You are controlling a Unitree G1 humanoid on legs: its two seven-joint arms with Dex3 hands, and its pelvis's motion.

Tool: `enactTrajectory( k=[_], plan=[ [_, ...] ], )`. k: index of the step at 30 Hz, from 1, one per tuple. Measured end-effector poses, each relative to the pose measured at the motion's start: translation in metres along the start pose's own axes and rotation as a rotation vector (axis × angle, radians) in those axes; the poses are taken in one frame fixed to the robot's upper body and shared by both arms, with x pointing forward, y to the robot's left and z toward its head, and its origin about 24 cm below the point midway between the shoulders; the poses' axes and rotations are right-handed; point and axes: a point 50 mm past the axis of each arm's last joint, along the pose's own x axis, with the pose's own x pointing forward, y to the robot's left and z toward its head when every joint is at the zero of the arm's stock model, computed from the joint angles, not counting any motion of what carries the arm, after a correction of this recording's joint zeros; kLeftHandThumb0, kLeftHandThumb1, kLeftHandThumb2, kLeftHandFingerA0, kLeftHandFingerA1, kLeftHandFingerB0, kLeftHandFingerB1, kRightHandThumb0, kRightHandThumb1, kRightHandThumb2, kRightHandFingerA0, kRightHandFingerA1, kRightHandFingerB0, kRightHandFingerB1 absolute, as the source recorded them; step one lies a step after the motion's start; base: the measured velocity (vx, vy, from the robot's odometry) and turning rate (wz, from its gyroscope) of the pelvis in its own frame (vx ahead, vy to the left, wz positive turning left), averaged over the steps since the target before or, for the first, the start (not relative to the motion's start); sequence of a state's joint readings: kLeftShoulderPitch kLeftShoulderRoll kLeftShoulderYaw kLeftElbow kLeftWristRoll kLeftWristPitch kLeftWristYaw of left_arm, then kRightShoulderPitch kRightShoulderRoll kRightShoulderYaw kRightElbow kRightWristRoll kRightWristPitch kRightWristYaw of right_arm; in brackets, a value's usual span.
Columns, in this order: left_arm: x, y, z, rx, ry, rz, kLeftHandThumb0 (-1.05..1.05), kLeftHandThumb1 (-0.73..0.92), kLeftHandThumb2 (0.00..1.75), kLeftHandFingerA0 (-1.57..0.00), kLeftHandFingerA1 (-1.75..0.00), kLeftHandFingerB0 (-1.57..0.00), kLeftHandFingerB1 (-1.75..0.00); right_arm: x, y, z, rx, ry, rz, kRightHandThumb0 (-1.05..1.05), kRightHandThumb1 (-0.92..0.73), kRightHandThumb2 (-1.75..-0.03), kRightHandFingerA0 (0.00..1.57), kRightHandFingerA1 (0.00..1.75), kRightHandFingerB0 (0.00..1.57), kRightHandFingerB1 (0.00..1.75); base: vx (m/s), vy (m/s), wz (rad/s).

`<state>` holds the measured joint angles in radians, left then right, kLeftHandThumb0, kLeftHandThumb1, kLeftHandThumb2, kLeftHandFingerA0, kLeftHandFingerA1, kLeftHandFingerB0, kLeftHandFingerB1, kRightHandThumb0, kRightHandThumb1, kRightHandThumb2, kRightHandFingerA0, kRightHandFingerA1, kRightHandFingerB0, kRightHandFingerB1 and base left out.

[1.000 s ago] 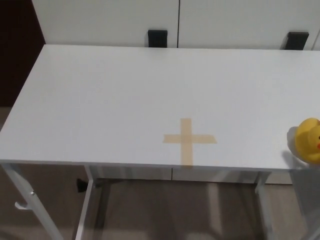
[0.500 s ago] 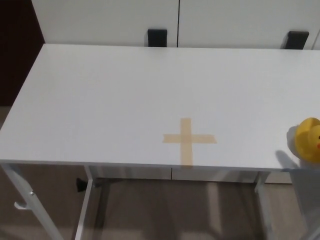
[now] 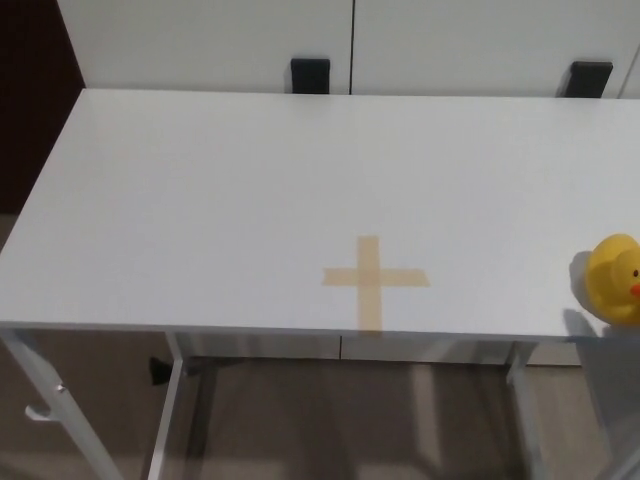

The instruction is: The robot uses its right hand to push the yellow duck toy to the center of the white desk.

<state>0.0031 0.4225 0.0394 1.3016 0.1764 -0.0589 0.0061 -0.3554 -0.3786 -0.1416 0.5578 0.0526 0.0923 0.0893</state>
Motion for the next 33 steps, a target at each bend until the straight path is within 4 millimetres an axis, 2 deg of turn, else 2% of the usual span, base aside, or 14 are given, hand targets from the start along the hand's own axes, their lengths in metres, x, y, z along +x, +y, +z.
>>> enactTrajectory(
  k=[1, 4, 5, 8, 11, 12, 15, 22, 23, 29, 30, 33],
  plan=[
    [0.000, 0.000, 0.000, 0.001, 0.001, -0.001, -0.15, 0.66, 0.74, -0.86, -0.69, -0.77, -0.56, 0.000, 0.003, 0.000, 0.003, -0.001, 0.004, -0.64, -0.68, -1.09, 0.35, 0.62, 0.18, 0.51, 0.00, 0.000, 0.00],
    [0.000, -0.001, -0.002, 0.003, 0.004, -0.002, -0.16, 0.66, 0.72, -0.85, -0.68, -0.77, -0.56, 0.001, 0.011, -0.001, 0.012, 0.002, 0.013, -0.61, -0.67, -1.09, 0.36, 0.63, 0.19, 0.52, 0.00, 0.000, 0.00],
    [0.000, -0.001, -0.002, 0.003, 0.004, -0.002, -0.17, 0.64, 0.74, -0.87, -0.70, -0.81, -0.55, 0.001, 0.011, -0.001, 0.012, 0.002, 0.013, -0.66, -0.87, -0.66, 0.39, 0.50, 0.32, 0.42, 0.00, 0.000, 0.00],
    [-0.001, -0.002, -0.003, 0.008, 0.008, -0.005, -0.18, 0.65, 0.68, -0.88, -0.72, -0.82, -0.59, 0.001, 0.014, -0.002, 0.017, 0.004, 0.014, -0.68, -0.85, -0.65, 0.43, 0.50, 0.35, 0.42, 0.00, 0.000, 0.00],
    [-0.001, -0.003, -0.004, 0.014, 0.009, -0.008, -0.17, 0.65, 0.69, -0.88, -0.71, -0.82, -0.59, 0.001, 0.017, -0.004, 0.022, 0.011, 0.011, -0.69, -0.85, -0.65, 0.45, 0.49, 0.36, 0.41, 0.00, 0.000, 0.00],
    [-0.001, -0.003, -0.004, 0.014, 0.009, -0.009, -0.15, 0.63, 0.75, -0.89, -0.72, -0.83, -0.58, 0.001, 0.018, -0.005, 0.020, 0.017, 0.009, -0.68, -0.87, -0.66, 0.47, 0.48, 0.36, 0.41, 0.00, 0.000, 0.00],
    [-0.001, -0.003, -0.004, 0.014, 0.009, -0.009, -0.17, 0.63, 0.74, -0.86, -0.72, -0.81, -0.56, 0.002, 0.019, -0.007, 0.009, 0.026, 0.009, -0.66, -0.86, -0.65, 0.50, 0.50, 0.39, 0.42, 0.00, 0.000, 0.00],
    [-0.001, -0.004, -0.003, 0.025, 0.007, -0.012, -0.15, 0.65, 0.74, -0.87, -0.71, -0.79, -0.56, 0.006, 0.025, 0.000, -0.042, 0.014, 0.027, -0.65, -0.85, -0.65, 0.51, 0.49, 0.43, 0.43, 0.00, 0.000, 0.00],
    [-0.001, -0.004, -0.003, 0.025, 0.007, -0.012, -0.16, 0.62, 0.77, -0.87, -0.71, -0.83, -0.56, 0.006, 0.025, 0.000, -0.042, 0.014, 0.027, -0.65, -0.85, -0.65, 0.53, 0.50, 0.45, 0.44, 0.00, 0.000, 0.00],
    [-0.001, -0.005, -0.004, 0.036, 0.009, -0.016, -0.17, 0.65, 0.67, -0.87, -0.73, -0.80, -0.58, 0.006, 0.042, 0.002, -0.095, -0.007, 0.071, -0.65, -0.86, -0.65, 0.51, 0.51, 0.39, 0.42, 0.00, 0.000, 0.00],
    [-0.001, -0.005, -0.004, 0.036, 0.009, -0.016, -0.17, 0.65, 0.66, -0.88, -0.76, -0.81, -0.58, 0.006, 0.042, 0.002, -0.095, -0.007, 0.071, -0.69, -0.84, -0.66, 0.57, 0.49, 0.47, 0.40, 0.00, 0.000, 0.00],
    [-0.001, -0.005, -0.004, 0.038, 0.008, -0.017, -0.17, 0.65, 0.66, -0.88, -0.76, -0.81, -0.58, 0.006, 0.054, 0.005, -0.111, -0.028, 0.101, -0.69, -0.84, -0.66, 0.57, 0.49, 0.47, 0.40, 0.00, 0.000, 0.00]
  ],
)
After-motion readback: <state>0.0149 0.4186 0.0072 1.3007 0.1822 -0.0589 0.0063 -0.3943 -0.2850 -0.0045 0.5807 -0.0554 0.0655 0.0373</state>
